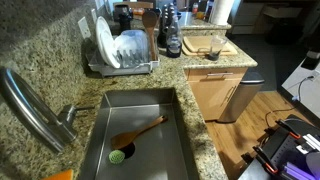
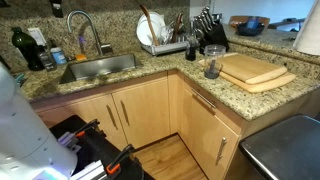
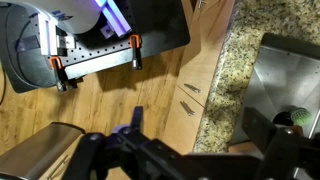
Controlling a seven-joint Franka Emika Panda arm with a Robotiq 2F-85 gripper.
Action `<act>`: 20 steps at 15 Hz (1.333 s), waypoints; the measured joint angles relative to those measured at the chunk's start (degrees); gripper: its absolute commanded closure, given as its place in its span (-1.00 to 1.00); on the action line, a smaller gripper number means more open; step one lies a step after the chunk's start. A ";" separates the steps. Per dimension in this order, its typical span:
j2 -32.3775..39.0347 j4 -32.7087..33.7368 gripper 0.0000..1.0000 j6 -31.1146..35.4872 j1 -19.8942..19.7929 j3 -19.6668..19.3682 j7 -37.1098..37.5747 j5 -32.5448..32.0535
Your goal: Move the dish soap closer to the sink
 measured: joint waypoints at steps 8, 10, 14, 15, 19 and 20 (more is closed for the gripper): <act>0.10 0.00 -1.00 -0.07 -0.21 0.02 0.62 0.28; 1.03 1.20 -1.00 -2.50 -1.65 -2.34 1.15 1.19; 4.07 5.93 -1.00 -10.37 -7.51 -14.81 -4.02 1.00; 5.29 6.53 -1.00 -11.02 -9.74 -17.25 -4.36 0.22; 8.70 6.98 -1.00 -10.91 -13.79 -19.02 -6.11 -0.03; 8.20 6.99 -1.00 -10.71 -13.82 -18.06 -6.09 -0.19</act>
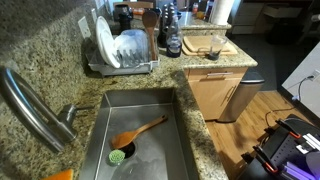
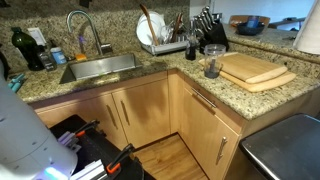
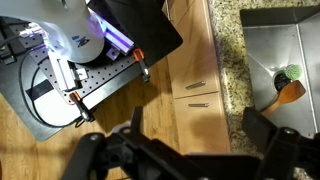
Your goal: Move the dish soap closer to the sink
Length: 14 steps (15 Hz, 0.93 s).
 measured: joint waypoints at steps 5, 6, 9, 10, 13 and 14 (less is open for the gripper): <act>7.85 7.06 -1.00 0.87 -2.06 -0.36 9.28 4.58; 11.37 9.34 -1.00 0.86 -2.65 -1.44 10.06 5.40; 22.24 16.05 -1.00 1.01 -3.95 -4.90 12.97 8.43; 25.48 17.58 -1.00 1.64 -4.16 -5.43 14.92 9.92; 30.83 18.64 -1.00 2.98 -3.29 -4.47 21.04 12.86; 31.10 18.66 -1.00 3.09 -2.95 -4.11 21.89 12.90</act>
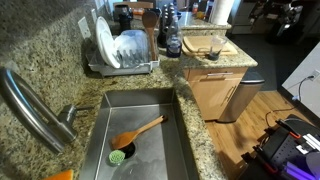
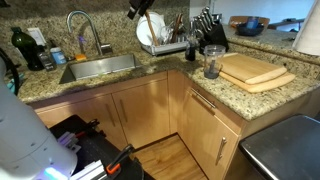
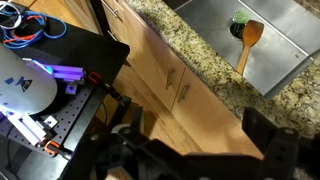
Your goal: Move the dish soap closer to the sink
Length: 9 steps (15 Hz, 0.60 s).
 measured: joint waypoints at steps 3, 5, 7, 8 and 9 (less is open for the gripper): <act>0.24 0.52 -1.00 -0.54 0.37 -0.08 1.44 3.03; 2.81 4.84 -1.00 -3.84 0.36 -0.46 5.78 10.15; 7.71 11.24 -1.00 -5.69 0.35 -0.68 11.04 17.97; 10.34 14.30 -1.00 -5.54 0.35 -0.68 13.90 22.09; 13.07 17.23 -1.00 -4.75 0.38 -0.67 16.76 26.30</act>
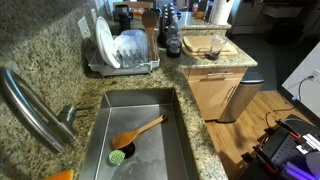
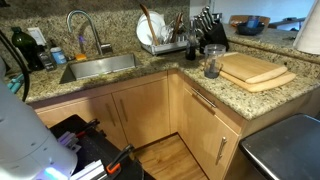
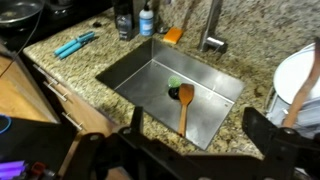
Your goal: Move the dish soap closer to the sink
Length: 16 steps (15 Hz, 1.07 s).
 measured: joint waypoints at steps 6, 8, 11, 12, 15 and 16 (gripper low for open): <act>9.28 4.76 -1.00 14.05 1.57 0.37 6.23 13.92; 9.46 4.77 -1.00 14.36 1.65 0.36 6.30 14.09; 11.42 5.62 -1.00 23.57 1.38 -0.03 7.03 16.72; 13.34 6.66 -1.00 25.92 0.71 -0.24 7.46 18.43; 20.28 9.74 -1.00 32.13 -1.48 -0.41 8.68 24.36; 22.15 10.27 -1.00 34.43 -1.65 -0.36 9.17 26.20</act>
